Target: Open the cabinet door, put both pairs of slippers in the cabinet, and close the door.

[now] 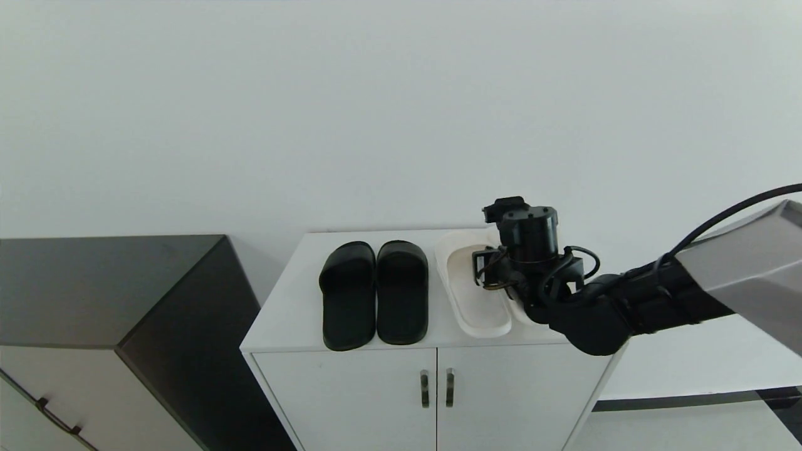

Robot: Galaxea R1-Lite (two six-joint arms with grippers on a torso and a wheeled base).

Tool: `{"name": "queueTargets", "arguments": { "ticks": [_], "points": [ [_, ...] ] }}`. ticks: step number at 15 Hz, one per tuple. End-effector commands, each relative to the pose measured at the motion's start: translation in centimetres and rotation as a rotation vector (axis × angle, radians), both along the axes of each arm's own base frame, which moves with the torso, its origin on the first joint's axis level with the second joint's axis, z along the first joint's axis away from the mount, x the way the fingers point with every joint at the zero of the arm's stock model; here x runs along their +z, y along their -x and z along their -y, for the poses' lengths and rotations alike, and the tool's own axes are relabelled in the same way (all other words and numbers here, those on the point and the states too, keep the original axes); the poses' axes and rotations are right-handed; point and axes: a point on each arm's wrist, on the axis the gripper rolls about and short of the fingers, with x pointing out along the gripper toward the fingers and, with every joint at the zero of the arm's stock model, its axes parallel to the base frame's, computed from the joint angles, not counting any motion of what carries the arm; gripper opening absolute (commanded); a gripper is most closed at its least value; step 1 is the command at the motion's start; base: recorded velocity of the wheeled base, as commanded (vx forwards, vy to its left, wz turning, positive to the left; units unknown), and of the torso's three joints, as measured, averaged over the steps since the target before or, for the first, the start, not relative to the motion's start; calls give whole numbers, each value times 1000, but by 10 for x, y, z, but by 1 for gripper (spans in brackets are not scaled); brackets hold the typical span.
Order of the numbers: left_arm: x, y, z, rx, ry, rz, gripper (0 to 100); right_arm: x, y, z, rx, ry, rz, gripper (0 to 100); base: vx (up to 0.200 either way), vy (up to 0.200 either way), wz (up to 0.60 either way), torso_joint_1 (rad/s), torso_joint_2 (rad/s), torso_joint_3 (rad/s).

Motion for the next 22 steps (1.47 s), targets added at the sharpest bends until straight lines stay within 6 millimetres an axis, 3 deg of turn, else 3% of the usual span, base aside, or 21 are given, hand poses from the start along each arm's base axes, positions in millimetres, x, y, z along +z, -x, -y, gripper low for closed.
{"name": "queueTargets", "arguments": {
  "ticks": [1, 4, 6, 13, 22],
  "points": [
    [0, 0, 0, -2, 2, -1, 0, 35, 48, 23, 106, -30, 21, 0, 0, 0, 0, 0, 0, 0],
    [0, 0, 0, -2, 2, -1, 0, 39, 110, 49, 348, -53, -35, 0, 0, 0, 0, 0, 0, 0],
    [0, 0, 0, -4, 2, -1, 0, 42, 135, 65, 481, -77, -53, 0, 0, 0, 0, 0, 0, 0],
    [0, 0, 0, -4, 2, -1, 0, 24, 139, 68, 519, -27, -104, 0, 0, 0, 0, 0, 0, 0],
    [0, 0, 0, -4, 3, -1, 0, 18, 141, 70, 533, -20, -129, 0, -200, 0, 0, 1, 1, 3]
  ]
}}
